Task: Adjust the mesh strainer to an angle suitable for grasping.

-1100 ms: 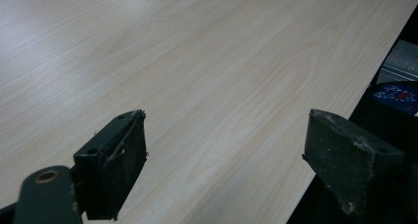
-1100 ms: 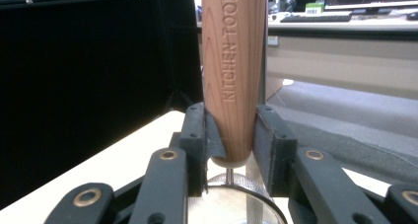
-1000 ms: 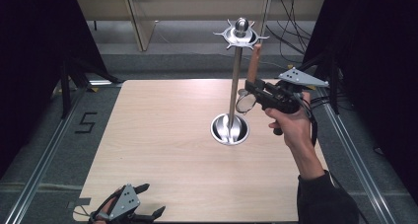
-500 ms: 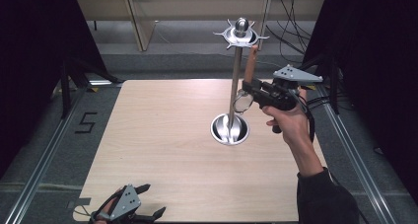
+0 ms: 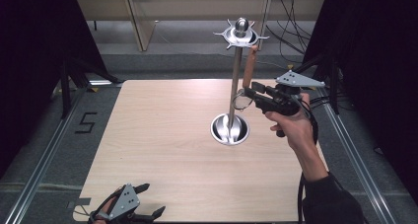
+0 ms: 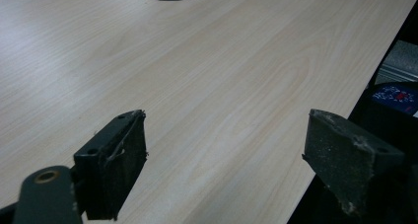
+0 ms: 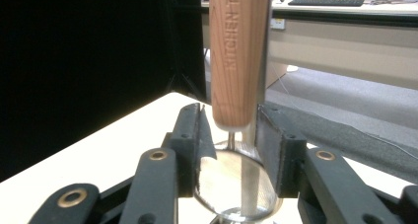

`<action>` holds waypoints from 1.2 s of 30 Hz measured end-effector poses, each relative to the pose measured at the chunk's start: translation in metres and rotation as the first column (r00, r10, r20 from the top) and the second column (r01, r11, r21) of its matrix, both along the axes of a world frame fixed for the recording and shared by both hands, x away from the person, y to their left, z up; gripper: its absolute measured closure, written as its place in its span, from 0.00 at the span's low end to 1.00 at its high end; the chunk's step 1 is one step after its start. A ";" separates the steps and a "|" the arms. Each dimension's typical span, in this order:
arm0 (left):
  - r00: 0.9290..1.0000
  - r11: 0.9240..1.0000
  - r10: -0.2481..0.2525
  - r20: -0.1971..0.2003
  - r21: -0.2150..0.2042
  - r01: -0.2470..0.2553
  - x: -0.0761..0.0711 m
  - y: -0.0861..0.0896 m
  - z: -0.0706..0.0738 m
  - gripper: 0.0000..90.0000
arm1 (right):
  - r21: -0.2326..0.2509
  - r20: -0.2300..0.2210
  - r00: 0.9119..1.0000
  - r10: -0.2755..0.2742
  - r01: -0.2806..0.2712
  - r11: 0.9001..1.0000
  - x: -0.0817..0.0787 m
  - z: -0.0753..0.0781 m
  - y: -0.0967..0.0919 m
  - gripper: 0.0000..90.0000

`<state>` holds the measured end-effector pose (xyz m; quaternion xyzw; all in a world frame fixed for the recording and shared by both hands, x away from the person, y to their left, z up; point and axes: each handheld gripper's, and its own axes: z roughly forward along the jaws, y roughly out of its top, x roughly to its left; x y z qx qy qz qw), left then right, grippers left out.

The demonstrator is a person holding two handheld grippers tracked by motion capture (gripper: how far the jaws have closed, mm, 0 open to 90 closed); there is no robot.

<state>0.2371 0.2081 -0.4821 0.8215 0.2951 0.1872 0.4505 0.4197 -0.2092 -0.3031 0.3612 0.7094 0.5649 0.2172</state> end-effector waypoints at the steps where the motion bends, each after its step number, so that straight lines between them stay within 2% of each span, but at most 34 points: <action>1: 1.000 0.999 -0.020 0.010 0.028 0.019 0.002 0.002 0.001 0.17 | 0.000 0.006 1.000 -0.001 0.001 1.000 0.000 -0.001 -0.002 0.70; 2: 1.000 1.000 -0.013 0.022 0.014 0.013 0.002 0.000 0.000 0.17 | 0.009 0.017 1.000 -0.004 0.004 1.000 0.001 -0.003 -0.003 0.69; 3: 1.000 1.000 -0.014 0.022 0.018 0.014 0.002 -0.001 -0.001 0.17 | 0.018 -0.007 1.000 -0.017 0.017 1.000 0.000 -0.004 -0.003 0.67; 4: 1.000 1.000 -0.003 -0.011 0.011 0.003 -0.001 -0.002 -0.001 0.17 | 0.032 -0.016 1.000 -0.022 0.022 0.999 0.000 -0.006 -0.003 0.65; 5: 1.000 1.000 -0.002 -0.006 0.002 0.002 -0.001 -0.003 -0.002 0.17 | 0.035 -0.001 1.000 -0.018 0.018 0.999 0.000 -0.007 -0.004 0.64; 7: 1.000 1.000 -0.004 -0.008 0.010 0.004 -0.001 -0.003 -0.002 0.17 | 0.046 -0.013 1.000 -0.013 0.014 0.999 -0.001 -0.009 -0.005 0.62; 8: 1.000 0.999 -0.025 0.009 0.037 0.025 0.001 -0.001 -0.001 0.17 | 0.066 -0.016 1.000 -0.024 0.025 0.997 -0.004 -0.013 -0.006 0.58; 9: 1.000 0.999 -0.021 0.011 0.037 0.020 0.000 -0.002 -0.001 0.17 | 0.073 -0.014 1.000 -0.021 0.022 0.997 -0.005 -0.014 -0.006 0.56; 10: 1.000 0.999 -0.022 0.008 0.035 0.021 0.000 -0.001 -0.001 0.17 | 0.084 -0.031 0.999 -0.024 0.027 0.996 -0.007 -0.015 -0.006 0.54; 12: 1.000 0.999 -0.022 0.013 0.029 0.021 0.001 -0.002 -0.001 0.17 | 0.085 -0.018 1.000 -0.018 0.019 0.996 -0.010 -0.018 -0.006 0.52; 13: 1.000 1.000 -0.001 -0.006 -0.007 0.001 -0.001 -0.004 -0.002 0.17 | 0.076 -0.011 1.000 -0.021 0.022 0.997 -0.011 -0.019 -0.006 0.51; 15: 1.000 1.000 -0.004 -0.007 0.003 0.004 -0.001 -0.003 -0.002 0.17 | 0.065 -0.009 1.000 -0.010 0.010 0.998 -0.013 -0.021 -0.005 0.51; 16: 1.000 0.999 -0.017 0.007 0.030 0.017 0.000 -0.002 -0.001 0.17 | 0.051 -0.008 1.000 -0.006 0.006 0.999 -0.017 -0.024 -0.004 0.49; 17: 1.000 0.999 -0.021 0.009 0.032 0.020 0.001 -0.002 -0.001 0.17 | 0.056 0.001 1.000 -0.001 0.001 0.998 -0.018 -0.025 -0.004 0.49; 19: 1.000 0.999 -0.020 0.014 0.032 0.020 0.001 -0.002 -0.001 0.17 | 0.048 -0.004 1.000 -0.012 0.012 0.999 -0.021 -0.026 -0.004 0.48; 20: 1.000 1.000 -0.014 0.007 0.026 0.014 0.000 -0.002 -0.001 0.17 | 0.028 0.002 1.000 -0.012 0.011 1.000 -0.022 -0.027 -0.004 0.47; 23: 1.000 0.999 -0.020 0.020 0.029 0.019 0.000 -0.001 0.000 0.17 | 0.030 0.010 1.000 -0.013 0.012 0.999 -0.023 -0.027 -0.005 0.46; 25: 1.000 1.000 -0.013 0.004 0.020 0.013 -0.001 -0.002 -0.001 0.17 | 0.049 0.004 1.000 -0.022 0.022 0.999 -0.026 -0.025 -0.006 0.45; 26: 1.000 0.999 -0.025 0.015 0.031 0.024 0.000 -0.001 0.000 0.17 | 0.041 0.011 1.000 -0.024 0.024 0.999 -0.026 -0.025 -0.007 0.45; 27: 1.000 1.000 -0.011 0.009 0.026 0.011 -0.001 -0.002 -0.001 0.17 | 0.038 0.013 1.000 -0.023 0.023 0.999 -0.026 -0.026 -0.008 0.44; 30: 1.000 0.999 -0.020 0.005 0.029 0.019 -0.001 -0.001 0.000 0.17 | 0.025 0.013 1.000 -0.021 0.021 0.999 -0.027 -0.027 -0.010 0.44; 31: 1.000 0.999 -0.029 0.013 0.036 0.028 0.000 0.000 0.001 0.17 | 0.034 -0.008 1.000 -0.021 0.021 0.999 -0.028 -0.028 -0.010 0.43; 34: 1.000 0.999 -0.027 0.013 0.034 0.027 0.000 0.000 0.001 0.17 | 0.039 -0.014 1.000 -0.023 0.023 0.999 -0.031 -0.031 -0.011 0.43; 35: 0.999 0.999 -0.023 0.022 0.027 0.023 0.000 0.000 0.001 0.17 | 0.035 -0.008 1.000 -0.013 0.013 0.999 -0.031 -0.032 -0.011 0.43; 36: 1.000 1.000 -0.010 0.009 0.013 0.010 -0.001 -0.001 0.000 0.17 | 0.037 -0.018 1.000 -0.017 0.017 0.999 -0.032 -0.032 -0.011 0.43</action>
